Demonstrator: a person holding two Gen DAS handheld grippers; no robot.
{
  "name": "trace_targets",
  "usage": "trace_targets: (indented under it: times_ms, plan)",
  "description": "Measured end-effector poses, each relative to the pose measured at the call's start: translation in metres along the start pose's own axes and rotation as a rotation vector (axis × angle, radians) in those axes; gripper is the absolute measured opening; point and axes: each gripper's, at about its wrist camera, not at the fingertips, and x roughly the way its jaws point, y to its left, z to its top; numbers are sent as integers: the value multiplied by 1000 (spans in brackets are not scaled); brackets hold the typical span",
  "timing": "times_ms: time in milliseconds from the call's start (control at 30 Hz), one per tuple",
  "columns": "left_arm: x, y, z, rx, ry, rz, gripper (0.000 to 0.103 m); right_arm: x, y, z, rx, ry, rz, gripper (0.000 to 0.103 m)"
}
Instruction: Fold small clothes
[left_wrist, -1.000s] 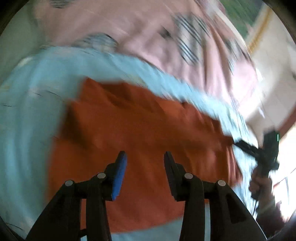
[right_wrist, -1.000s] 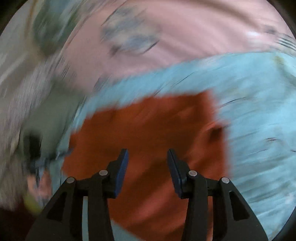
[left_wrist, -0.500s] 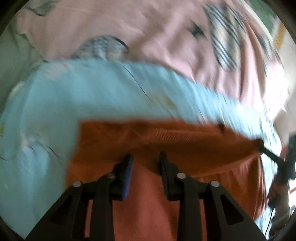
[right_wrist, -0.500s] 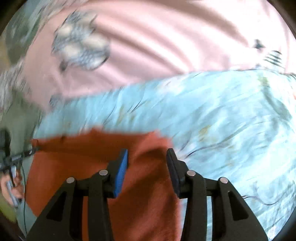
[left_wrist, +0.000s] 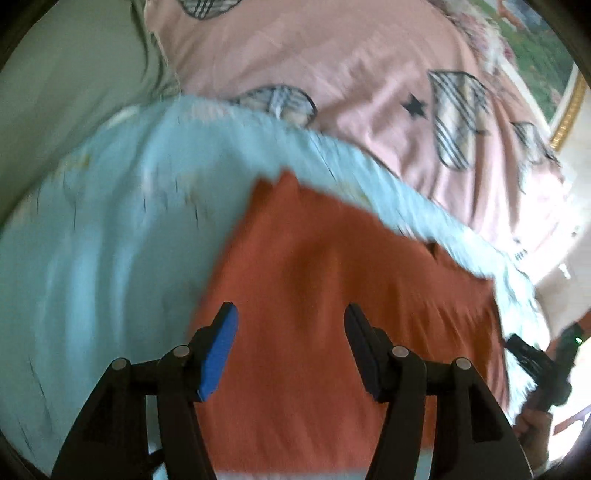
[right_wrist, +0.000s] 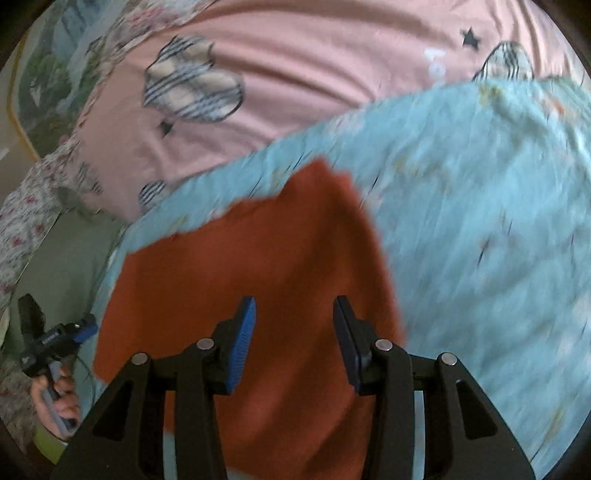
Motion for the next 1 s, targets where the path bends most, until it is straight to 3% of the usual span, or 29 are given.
trace_targets:
  times_ms: [167,233,500,700,1000]
  plan:
    - [-28,-4,-67,-38,4,-54,75,-8,26,-50,-15,41,60,47]
    - [-34,-4,-86,-62,12,-69,76,-11,35,-67,-24,52,63,48]
    - [-41,1,-118,-144,26,-78,79,-26,59,-97,-59,78,89,56]
    - [-30,5,-116,-174,35,-70,81,-32,66,-104,-58,80,110,58]
    - [5,20,-80,-255,4,-45,83,-32,65,-100,-41,82,114,59]
